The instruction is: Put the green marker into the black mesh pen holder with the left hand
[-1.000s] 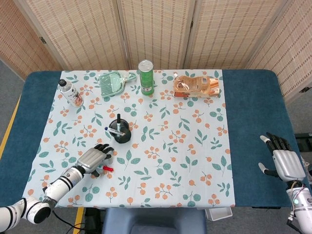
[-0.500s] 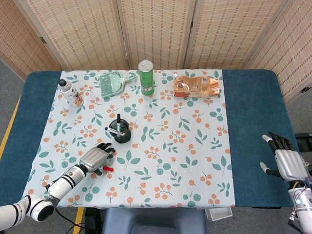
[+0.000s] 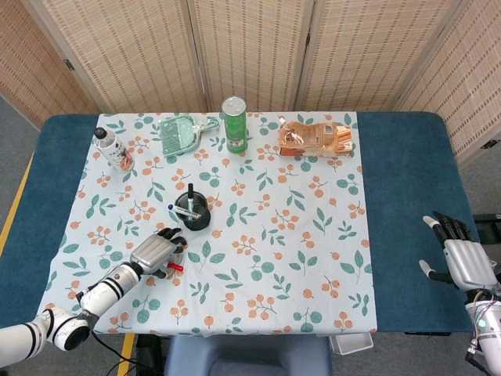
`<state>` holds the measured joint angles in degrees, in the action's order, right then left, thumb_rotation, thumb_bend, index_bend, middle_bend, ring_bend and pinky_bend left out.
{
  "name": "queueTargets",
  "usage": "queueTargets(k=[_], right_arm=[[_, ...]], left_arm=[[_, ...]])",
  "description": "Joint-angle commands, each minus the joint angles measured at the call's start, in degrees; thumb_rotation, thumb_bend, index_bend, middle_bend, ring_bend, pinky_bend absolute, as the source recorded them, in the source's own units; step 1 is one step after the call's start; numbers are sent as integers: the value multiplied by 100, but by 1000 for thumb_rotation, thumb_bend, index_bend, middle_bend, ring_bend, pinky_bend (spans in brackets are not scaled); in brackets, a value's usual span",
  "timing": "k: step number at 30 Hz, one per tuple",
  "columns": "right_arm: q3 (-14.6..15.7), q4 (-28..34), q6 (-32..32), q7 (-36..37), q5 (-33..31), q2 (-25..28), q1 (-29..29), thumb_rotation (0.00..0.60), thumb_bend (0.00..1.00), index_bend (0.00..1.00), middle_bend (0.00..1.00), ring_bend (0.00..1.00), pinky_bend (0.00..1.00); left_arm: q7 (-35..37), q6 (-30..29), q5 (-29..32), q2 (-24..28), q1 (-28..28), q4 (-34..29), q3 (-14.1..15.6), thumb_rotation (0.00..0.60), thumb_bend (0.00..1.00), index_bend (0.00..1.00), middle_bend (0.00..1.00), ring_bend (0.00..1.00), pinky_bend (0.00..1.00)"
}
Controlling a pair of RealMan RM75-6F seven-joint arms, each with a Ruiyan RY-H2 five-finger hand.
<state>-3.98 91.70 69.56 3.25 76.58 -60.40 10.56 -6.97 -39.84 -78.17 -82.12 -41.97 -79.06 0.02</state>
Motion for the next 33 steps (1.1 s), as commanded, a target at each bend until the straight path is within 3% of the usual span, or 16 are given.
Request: queueTargets(k=[1, 10, 17, 23, 29, 33], right_arm=[[9, -3, -13, 34, 27, 11, 8, 600, 299, 74, 0, 0, 0], [26, -13, -45, 20, 56, -3, 33, 600, 298, 74, 0, 0, 0], [54, 11, 4, 28, 136, -2, 19, 600, 298, 74, 0, 0, 0], [86, 37, 64, 83, 252, 13, 4, 600, 299, 74, 0, 0, 0], [99, 45, 137, 116, 307, 24, -25, 600, 299, 74, 0, 0, 0], [107, 43, 128, 118, 329, 15, -15, 600, 299, 74, 0, 0, 0]], left_arm=[[-40, -10, 27, 6, -2, -13, 13, 600, 428, 559, 245, 0, 131], [-418, -367, 207, 231, 139, -445, 19, 600, 448, 616, 296, 0, 138], [-1108, -918, 544, 715, 381, -1314, 17, 600, 448, 615, 310, 0, 142], [-1243, -1363, 770, 1280, 576, -2283, -74, 600, 448, 612, 319, 0, 145], [-811, -1873, 903, 1848, 845, -3019, -298, 600, 448, 617, 331, 2, 148], [131, -2004, 1005, 2142, 968, -3217, -625, 600, 448, 622, 346, 8, 149]])
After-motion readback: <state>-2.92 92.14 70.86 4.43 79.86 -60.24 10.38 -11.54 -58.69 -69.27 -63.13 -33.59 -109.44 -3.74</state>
